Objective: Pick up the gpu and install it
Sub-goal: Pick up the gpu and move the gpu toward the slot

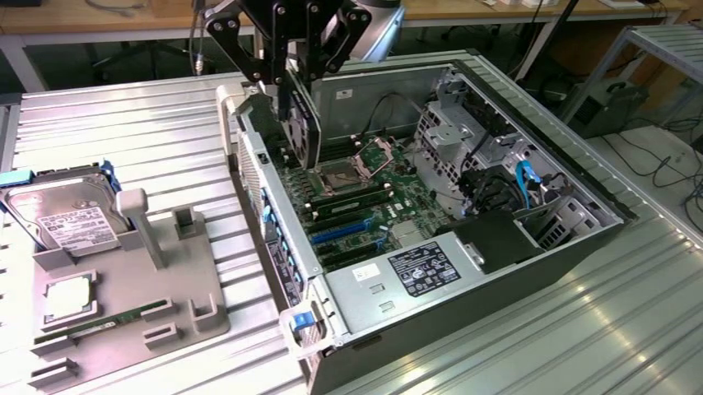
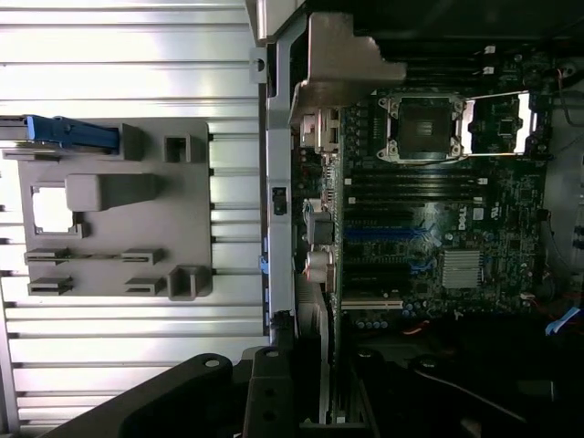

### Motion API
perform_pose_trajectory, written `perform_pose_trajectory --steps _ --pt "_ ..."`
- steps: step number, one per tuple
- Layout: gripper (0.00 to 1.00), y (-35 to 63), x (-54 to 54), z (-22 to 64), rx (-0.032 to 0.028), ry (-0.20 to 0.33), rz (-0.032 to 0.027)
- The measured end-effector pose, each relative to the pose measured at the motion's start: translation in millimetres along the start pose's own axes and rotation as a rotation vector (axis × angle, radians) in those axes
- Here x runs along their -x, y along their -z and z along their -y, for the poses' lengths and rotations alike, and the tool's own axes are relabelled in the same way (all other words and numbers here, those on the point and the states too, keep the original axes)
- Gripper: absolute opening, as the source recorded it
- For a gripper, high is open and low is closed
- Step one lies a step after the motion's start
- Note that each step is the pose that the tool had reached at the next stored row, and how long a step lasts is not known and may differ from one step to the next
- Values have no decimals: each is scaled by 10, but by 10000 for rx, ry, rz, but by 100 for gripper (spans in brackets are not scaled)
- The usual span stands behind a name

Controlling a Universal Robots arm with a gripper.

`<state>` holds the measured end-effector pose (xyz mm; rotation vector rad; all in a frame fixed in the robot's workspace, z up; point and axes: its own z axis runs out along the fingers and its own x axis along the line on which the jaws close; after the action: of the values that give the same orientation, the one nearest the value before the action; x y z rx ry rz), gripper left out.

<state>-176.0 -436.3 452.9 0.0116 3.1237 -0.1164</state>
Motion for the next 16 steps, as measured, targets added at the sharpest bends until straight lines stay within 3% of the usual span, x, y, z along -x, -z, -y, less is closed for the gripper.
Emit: perform_pose_trajectory --steps 16 --pt "27 -4 123 -1 0 0 0"
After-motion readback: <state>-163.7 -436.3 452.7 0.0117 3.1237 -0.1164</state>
